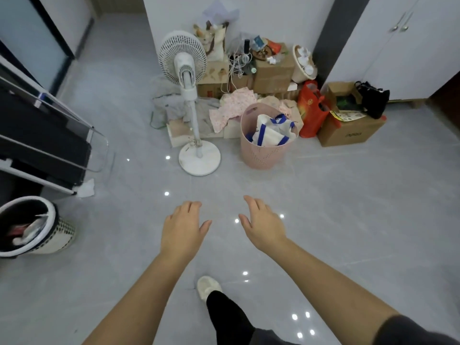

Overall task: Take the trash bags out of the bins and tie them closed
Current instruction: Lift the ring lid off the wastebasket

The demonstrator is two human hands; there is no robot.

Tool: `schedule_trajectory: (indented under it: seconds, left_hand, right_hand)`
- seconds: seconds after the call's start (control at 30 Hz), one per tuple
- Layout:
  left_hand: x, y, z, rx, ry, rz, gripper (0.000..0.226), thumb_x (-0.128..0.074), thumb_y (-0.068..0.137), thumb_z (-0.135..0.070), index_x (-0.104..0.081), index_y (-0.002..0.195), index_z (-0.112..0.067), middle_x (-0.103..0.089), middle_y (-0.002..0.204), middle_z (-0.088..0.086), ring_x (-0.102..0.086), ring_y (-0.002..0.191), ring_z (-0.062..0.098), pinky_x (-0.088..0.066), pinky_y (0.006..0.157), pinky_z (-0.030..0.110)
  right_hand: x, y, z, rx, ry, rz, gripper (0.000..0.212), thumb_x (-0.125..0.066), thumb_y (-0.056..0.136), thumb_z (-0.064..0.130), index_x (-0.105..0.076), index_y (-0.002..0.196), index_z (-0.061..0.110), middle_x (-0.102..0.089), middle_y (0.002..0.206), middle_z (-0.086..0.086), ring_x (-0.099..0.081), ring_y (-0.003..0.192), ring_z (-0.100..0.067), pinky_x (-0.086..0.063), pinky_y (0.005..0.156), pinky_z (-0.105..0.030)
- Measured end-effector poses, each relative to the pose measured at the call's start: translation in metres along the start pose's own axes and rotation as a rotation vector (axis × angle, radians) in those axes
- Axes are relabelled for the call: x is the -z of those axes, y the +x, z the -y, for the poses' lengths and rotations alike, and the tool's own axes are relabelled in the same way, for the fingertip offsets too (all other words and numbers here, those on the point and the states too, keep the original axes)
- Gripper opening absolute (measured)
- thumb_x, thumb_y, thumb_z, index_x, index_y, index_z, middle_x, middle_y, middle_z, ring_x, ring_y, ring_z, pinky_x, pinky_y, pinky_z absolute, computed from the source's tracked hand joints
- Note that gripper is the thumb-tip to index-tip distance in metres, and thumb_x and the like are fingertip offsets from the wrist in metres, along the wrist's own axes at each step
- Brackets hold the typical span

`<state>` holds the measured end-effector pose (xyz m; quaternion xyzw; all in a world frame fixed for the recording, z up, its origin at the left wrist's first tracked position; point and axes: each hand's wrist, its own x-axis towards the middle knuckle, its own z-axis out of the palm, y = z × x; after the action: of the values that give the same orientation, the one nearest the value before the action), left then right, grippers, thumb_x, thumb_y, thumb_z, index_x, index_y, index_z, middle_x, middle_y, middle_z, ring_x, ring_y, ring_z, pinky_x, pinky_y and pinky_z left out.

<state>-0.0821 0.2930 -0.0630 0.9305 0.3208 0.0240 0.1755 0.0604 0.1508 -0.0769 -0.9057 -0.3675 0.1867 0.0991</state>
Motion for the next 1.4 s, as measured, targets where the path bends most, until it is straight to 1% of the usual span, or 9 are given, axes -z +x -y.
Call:
schedule_trajectory:
  seconds: [0.17, 0.33, 0.43, 0.57, 0.77, 0.93, 1.07, 1.23, 1.4]
  left_hand:
    - [0.019, 0.036, 0.083, 0.128, -0.043, 0.022, 0.048, -0.061, 0.087, -0.038, -0.052, 0.128, -0.013, -0.058, 0.124, 0.005, -0.055, 0.113, 0.026, -0.044, 0.089, 0.039]
    - [0.04, 0.056, 0.172, 0.215, -0.07, 0.025, 0.046, -0.066, 0.084, -0.035, -0.057, 0.123, -0.011, -0.062, 0.118, 0.007, -0.059, 0.108, 0.028, -0.047, 0.083, 0.041]
    - [0.052, 0.072, 0.236, 0.247, -0.076, 0.038, 0.047, -0.066, 0.084, -0.035, -0.057, 0.123, -0.01, -0.062, 0.119, 0.007, -0.059, 0.109, 0.028, -0.048, 0.085, 0.041]
    - [0.067, 0.091, 0.332, 0.227, -0.082, 0.064, 0.048, -0.065, 0.085, -0.035, -0.055, 0.124, -0.011, -0.06, 0.119, 0.006, -0.057, 0.11, 0.027, -0.048, 0.088, 0.041]
    - [0.093, 0.108, 0.489, 0.196, -0.037, 0.153, 0.045, -0.065, 0.085, -0.034, -0.056, 0.123, -0.011, -0.06, 0.119, 0.006, -0.058, 0.108, 0.028, -0.046, 0.085, 0.041]
    - [0.095, 0.11, 0.603, 0.279, -0.03, 0.184, 0.044, -0.064, 0.085, -0.032, -0.056, 0.123, -0.01, -0.059, 0.119, 0.009, -0.056, 0.11, 0.029, -0.046, 0.084, 0.042]
    - [0.062, 0.118, 0.685, 0.385, -0.021, 0.197, 0.041, -0.061, 0.086, -0.036, -0.056, 0.12, -0.014, -0.058, 0.12, 0.005, -0.055, 0.11, 0.026, -0.047, 0.081, 0.04]
    - [-0.021, 0.139, 0.797, 0.504, 0.005, 0.102, 0.036, -0.058, 0.087, -0.039, -0.058, 0.115, -0.016, -0.059, 0.115, 0.006, -0.055, 0.106, 0.028, -0.047, 0.08, 0.041]
    - [-0.111, 0.141, 0.926, 0.629, 0.159, 0.015, 0.043, -0.064, 0.083, -0.027, -0.059, 0.12, -0.007, -0.057, 0.12, 0.016, -0.052, 0.109, 0.037, -0.046, 0.083, 0.05]
  right_hand:
    - [-0.019, 0.076, 0.084, 0.059, -0.007, 0.091, 0.052, -0.035, 0.098, 0.042, -0.024, 0.145, 0.021, -0.043, 0.14, -0.004, -0.048, 0.121, -0.027, -0.046, 0.094, -0.043]
    - [-0.041, 0.136, 0.18, 0.135, -0.002, 0.131, 0.053, -0.038, 0.098, 0.041, -0.025, 0.145, 0.021, -0.044, 0.139, -0.005, -0.048, 0.12, -0.028, -0.046, 0.093, -0.042]
    - [-0.06, 0.165, 0.238, 0.151, -0.006, 0.14, 0.053, -0.037, 0.098, 0.041, -0.024, 0.145, 0.021, -0.044, 0.139, -0.004, -0.049, 0.119, -0.027, -0.045, 0.091, -0.04]
    - [-0.097, 0.194, 0.315, 0.118, 0.011, 0.135, 0.052, -0.037, 0.098, 0.04, -0.025, 0.145, 0.021, -0.045, 0.138, -0.005, -0.05, 0.116, -0.027, -0.046, 0.087, -0.039]
    - [-0.172, 0.224, 0.44, 0.014, 0.06, 0.2, 0.052, -0.035, 0.099, 0.04, -0.023, 0.145, 0.022, -0.042, 0.14, -0.004, -0.049, 0.118, -0.027, -0.047, 0.09, -0.04]
    - [-0.239, 0.254, 0.528, 0.014, 0.083, 0.258, 0.051, -0.035, 0.098, 0.04, -0.024, 0.144, 0.021, -0.043, 0.138, -0.006, -0.05, 0.115, -0.028, -0.046, 0.088, -0.04]
    - [-0.304, 0.292, 0.581, 0.035, 0.089, 0.346, 0.051, -0.036, 0.098, 0.039, -0.024, 0.144, 0.021, -0.043, 0.138, -0.006, -0.048, 0.117, -0.028, -0.046, 0.09, -0.041]
    - [-0.419, 0.356, 0.614, 0.063, 0.085, 0.469, 0.052, -0.036, 0.099, 0.038, -0.026, 0.144, 0.016, -0.043, 0.139, -0.009, -0.047, 0.121, -0.029, -0.043, 0.095, -0.041]
    - [-0.539, 0.421, 0.638, 0.052, 0.164, 0.546, 0.052, -0.043, 0.097, 0.038, -0.036, 0.137, 0.007, -0.05, 0.136, -0.015, -0.051, 0.121, -0.031, -0.044, 0.099, -0.041]
